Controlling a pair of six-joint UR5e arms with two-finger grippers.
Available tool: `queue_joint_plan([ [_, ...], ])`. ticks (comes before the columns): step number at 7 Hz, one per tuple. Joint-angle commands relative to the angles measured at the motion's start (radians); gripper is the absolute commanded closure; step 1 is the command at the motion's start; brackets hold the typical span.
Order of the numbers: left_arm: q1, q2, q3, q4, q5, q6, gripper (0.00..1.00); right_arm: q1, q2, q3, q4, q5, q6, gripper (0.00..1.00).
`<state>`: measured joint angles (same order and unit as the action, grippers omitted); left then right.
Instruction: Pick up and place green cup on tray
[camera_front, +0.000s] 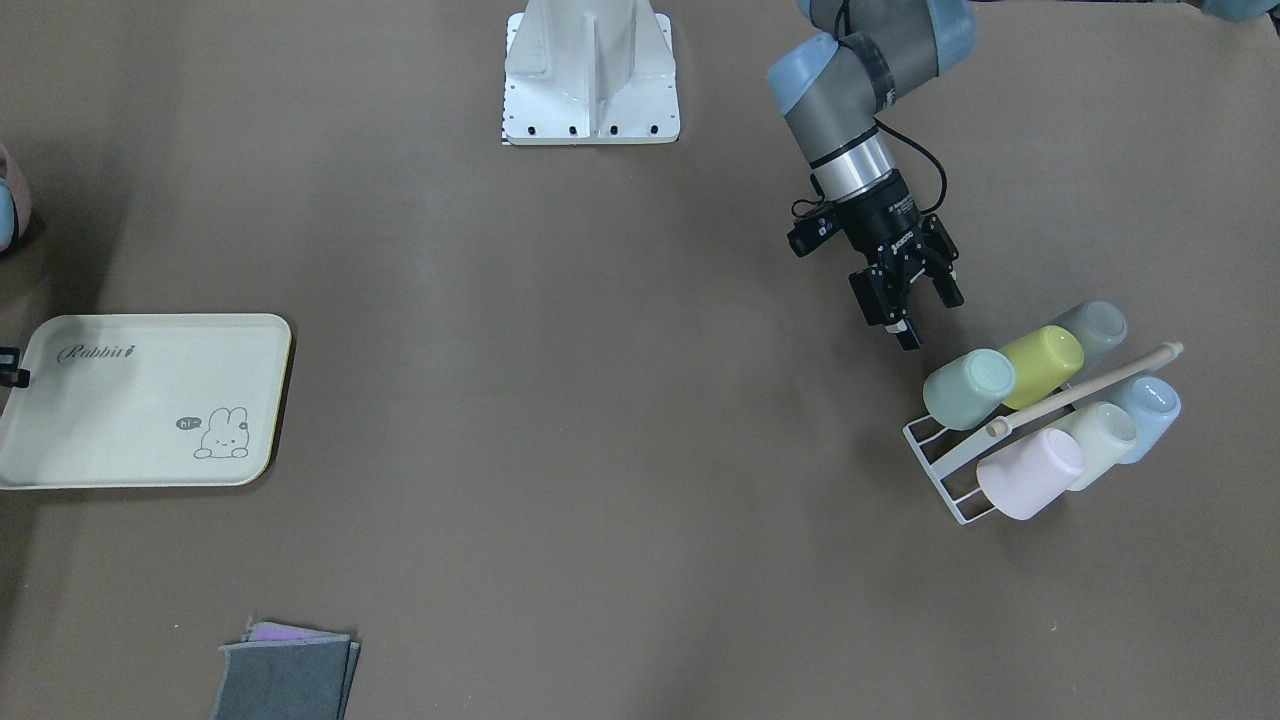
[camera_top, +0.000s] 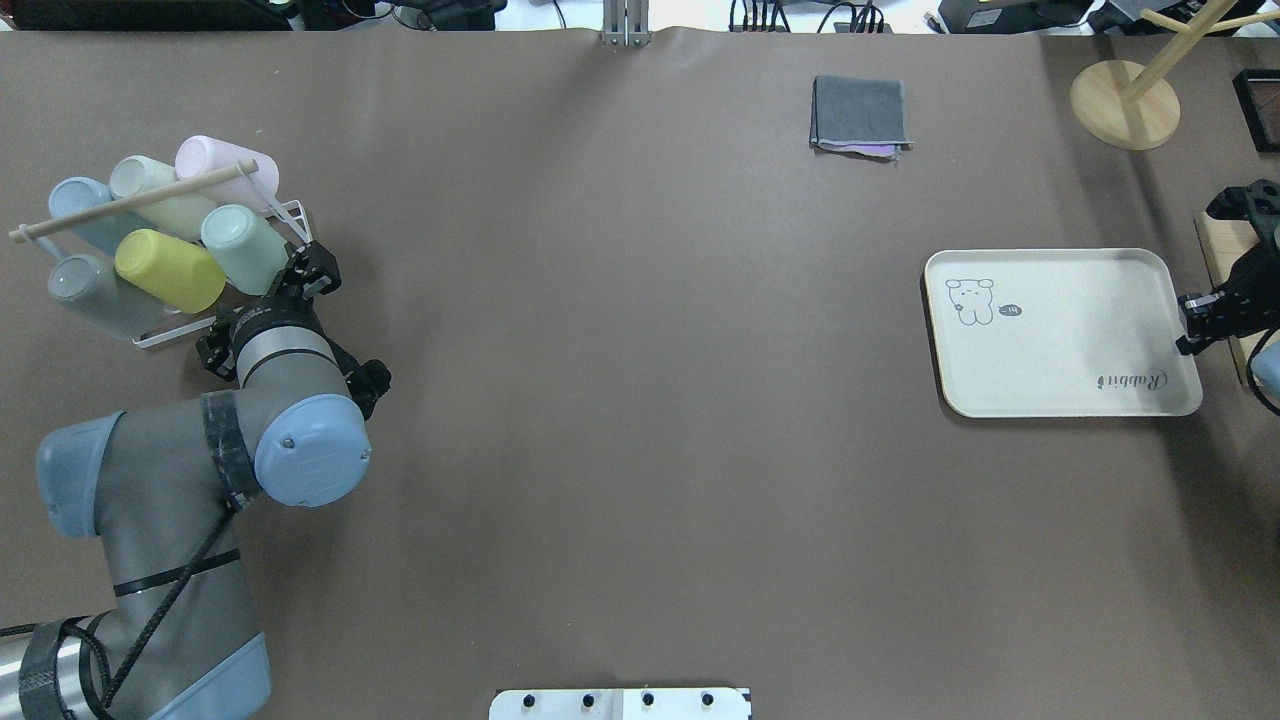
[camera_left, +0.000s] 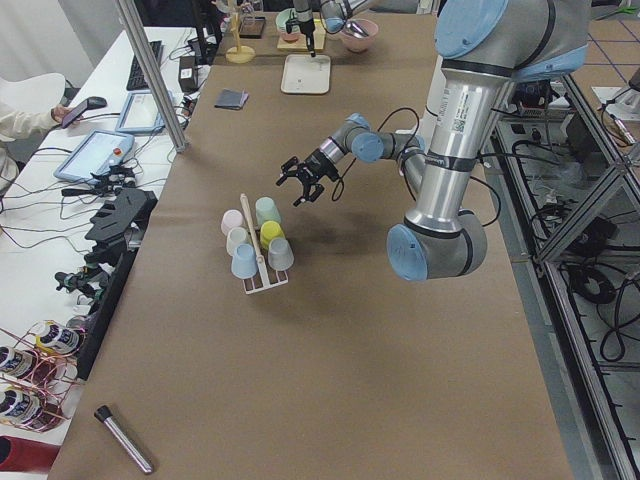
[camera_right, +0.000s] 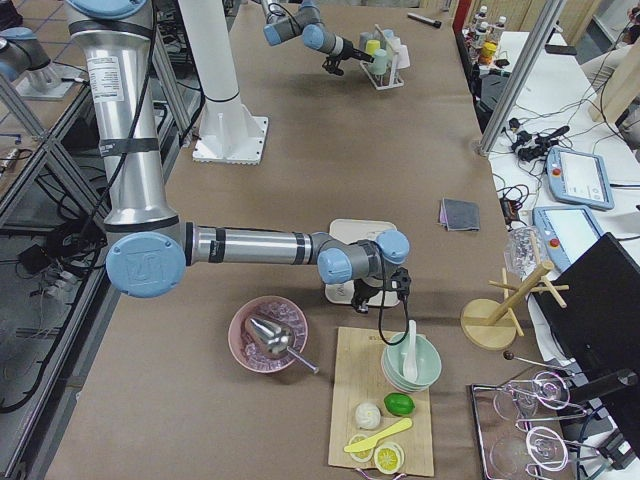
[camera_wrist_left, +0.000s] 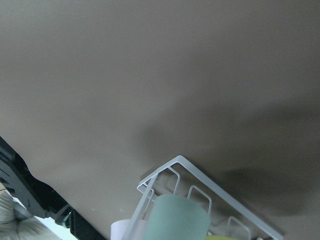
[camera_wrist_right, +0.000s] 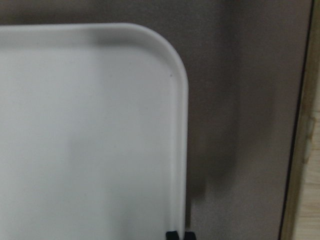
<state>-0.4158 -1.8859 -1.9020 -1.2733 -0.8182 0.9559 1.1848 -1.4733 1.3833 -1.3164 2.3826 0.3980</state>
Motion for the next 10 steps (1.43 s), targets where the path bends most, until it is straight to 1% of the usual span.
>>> queue_joint_plan([
  [1, 0.028, -0.006, 0.081, 0.002, 0.089, 0.004, 0.01, 0.057, 0.001, 0.0, 0.02, 0.111, 0.005, 1.0],
  [2, 0.028, -0.007, 0.089, 0.012, 0.103, 0.004, 0.01, 0.091, 0.004, 0.0, 0.02, 0.177, 0.005, 1.0],
  [3, 0.032, -0.016, 0.128, 0.015, 0.169, 0.004, 0.01, 0.116, 0.004, 0.013, 0.02, 0.228, 0.007, 1.0],
  [4, 0.032, -0.03, 0.144, 0.015, 0.18, 0.003, 0.01, 0.119, -0.004, 0.052, 0.019, 0.239, 0.015, 1.0],
  [5, 0.034, -0.045, 0.184, 0.014, 0.232, 0.0, 0.01, 0.118, -0.005, 0.097, 0.02, 0.247, 0.115, 1.0],
  [6, 0.034, -0.047, 0.199, 0.014, 0.24, -0.005, 0.01, 0.09, 0.005, 0.15, 0.022, 0.247, 0.195, 1.0],
  [7, 0.034, -0.044, 0.219, 0.014, 0.241, -0.005, 0.01, 0.04, 0.007, 0.195, 0.023, 0.239, 0.218, 1.0],
  [8, 0.032, -0.035, 0.222, 0.012, 0.241, -0.005, 0.01, -0.024, 0.027, 0.233, 0.023, 0.213, 0.284, 1.0],
  [10, 0.032, -0.029, 0.236, 0.011, 0.241, -0.017, 0.01, -0.162, 0.156, 0.238, 0.023, 0.135, 0.445, 1.0],
])
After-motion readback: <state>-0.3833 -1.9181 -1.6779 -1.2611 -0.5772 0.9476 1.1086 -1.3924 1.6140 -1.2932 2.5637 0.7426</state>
